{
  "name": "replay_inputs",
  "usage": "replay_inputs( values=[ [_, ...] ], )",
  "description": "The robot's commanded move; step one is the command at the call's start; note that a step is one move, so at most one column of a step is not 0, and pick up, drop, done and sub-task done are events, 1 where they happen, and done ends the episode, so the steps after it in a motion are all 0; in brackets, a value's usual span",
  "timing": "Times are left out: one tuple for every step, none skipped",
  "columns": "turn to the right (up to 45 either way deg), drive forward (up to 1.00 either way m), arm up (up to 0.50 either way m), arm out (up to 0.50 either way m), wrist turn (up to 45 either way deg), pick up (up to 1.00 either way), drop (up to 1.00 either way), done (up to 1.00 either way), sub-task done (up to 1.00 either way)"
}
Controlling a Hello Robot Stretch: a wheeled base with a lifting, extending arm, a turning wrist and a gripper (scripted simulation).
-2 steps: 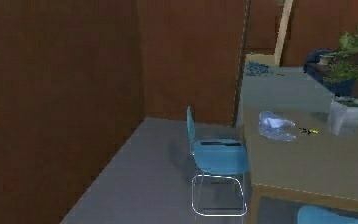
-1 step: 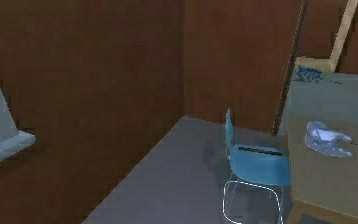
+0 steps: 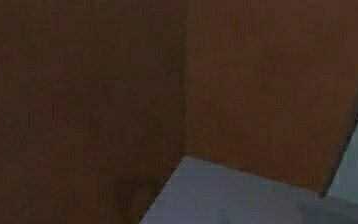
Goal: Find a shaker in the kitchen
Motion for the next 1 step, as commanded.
replay_inputs(
  values=[
    [0.0, 0.80, 0.00, 0.00, 0.0, 0.00, 0.00, 0.00, 0.00]
  ],
)
